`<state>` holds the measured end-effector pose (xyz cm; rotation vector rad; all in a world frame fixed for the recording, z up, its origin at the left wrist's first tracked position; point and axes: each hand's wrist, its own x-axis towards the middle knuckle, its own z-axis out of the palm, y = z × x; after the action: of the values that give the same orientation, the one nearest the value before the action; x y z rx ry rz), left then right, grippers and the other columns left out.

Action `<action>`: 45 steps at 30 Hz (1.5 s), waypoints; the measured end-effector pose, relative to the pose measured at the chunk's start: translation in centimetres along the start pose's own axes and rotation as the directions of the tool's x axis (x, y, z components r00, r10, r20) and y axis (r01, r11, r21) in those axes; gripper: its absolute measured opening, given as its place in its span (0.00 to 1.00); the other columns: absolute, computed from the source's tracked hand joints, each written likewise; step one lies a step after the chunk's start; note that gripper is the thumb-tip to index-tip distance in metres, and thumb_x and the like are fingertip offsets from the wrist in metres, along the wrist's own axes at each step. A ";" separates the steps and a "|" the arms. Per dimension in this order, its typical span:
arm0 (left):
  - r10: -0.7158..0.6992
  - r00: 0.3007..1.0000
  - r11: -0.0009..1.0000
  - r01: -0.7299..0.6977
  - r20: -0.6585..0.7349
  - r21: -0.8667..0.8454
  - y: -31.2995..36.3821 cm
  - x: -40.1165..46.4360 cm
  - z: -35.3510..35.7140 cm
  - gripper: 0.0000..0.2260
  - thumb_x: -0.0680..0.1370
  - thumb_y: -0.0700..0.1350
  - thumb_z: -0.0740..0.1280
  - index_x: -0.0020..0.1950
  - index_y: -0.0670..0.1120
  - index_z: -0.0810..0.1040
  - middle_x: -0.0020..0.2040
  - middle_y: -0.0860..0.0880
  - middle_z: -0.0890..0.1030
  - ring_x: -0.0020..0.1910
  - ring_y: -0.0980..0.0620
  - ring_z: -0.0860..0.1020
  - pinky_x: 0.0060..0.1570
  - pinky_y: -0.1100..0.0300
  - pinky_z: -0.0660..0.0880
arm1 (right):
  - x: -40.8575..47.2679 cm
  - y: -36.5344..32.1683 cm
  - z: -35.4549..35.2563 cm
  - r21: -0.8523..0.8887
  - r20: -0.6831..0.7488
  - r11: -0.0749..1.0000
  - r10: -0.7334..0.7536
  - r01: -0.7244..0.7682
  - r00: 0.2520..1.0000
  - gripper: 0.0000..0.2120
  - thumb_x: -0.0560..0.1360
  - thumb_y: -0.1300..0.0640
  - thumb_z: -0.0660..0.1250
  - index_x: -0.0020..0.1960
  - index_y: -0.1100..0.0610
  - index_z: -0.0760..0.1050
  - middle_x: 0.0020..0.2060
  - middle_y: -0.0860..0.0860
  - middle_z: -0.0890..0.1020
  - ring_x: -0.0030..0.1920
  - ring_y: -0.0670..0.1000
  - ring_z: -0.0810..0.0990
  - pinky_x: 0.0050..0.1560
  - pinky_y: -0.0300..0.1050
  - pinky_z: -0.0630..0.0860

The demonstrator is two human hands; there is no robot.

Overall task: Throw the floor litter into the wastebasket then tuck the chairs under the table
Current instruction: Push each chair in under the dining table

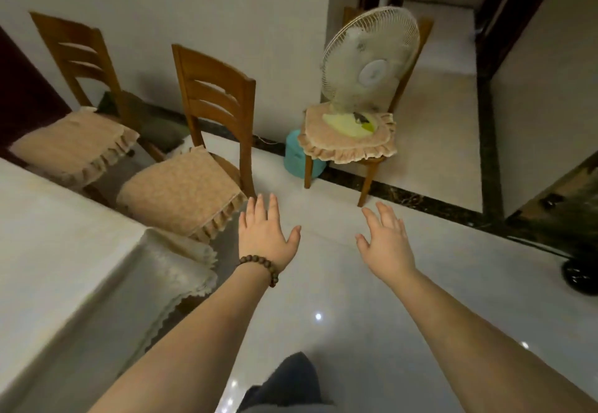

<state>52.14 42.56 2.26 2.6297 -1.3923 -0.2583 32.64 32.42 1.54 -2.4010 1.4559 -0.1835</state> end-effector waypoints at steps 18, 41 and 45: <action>-0.368 0.924 0.923 0.349 -0.101 -0.162 4.2 42.4 -1.6 0.35 0.78 0.65 0.53 0.78 0.49 0.45 0.79 0.46 0.48 0.77 0.45 0.46 0.74 0.48 0.46 | 47.7 -3.1 -0.5 -0.075 0.133 0.927 -0.355 0.366 0.926 0.25 0.77 0.52 0.60 0.73 0.53 0.60 0.76 0.56 0.55 0.76 0.56 0.50 0.74 0.52 0.48; -0.876 0.441 0.482 0.807 -0.195 -0.340 -2.1 62.5 -8.8 0.36 0.77 0.65 0.56 0.78 0.49 0.47 0.79 0.46 0.52 0.77 0.45 0.49 0.75 0.46 0.48 | 80.0 -29.0 5.3 0.066 0.348 0.284 -0.905 0.957 0.245 0.35 0.75 0.47 0.65 0.76 0.47 0.50 0.77 0.51 0.48 0.76 0.53 0.42 0.74 0.54 0.44; -0.909 0.411 0.416 0.880 -0.072 -0.229 -2.2 66.0 -7.1 0.42 0.75 0.67 0.59 0.78 0.46 0.45 0.78 0.44 0.55 0.76 0.43 0.54 0.75 0.45 0.51 | 81.9 -32.8 6.7 0.059 0.377 0.068 -0.925 0.996 0.041 0.39 0.73 0.46 0.69 0.76 0.47 0.50 0.77 0.51 0.45 0.76 0.53 0.39 0.72 0.52 0.38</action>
<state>91.97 -10.53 3.49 2.8608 0.2740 -0.1982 100.49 -24.36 1.67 -2.9396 -0.6721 0.1065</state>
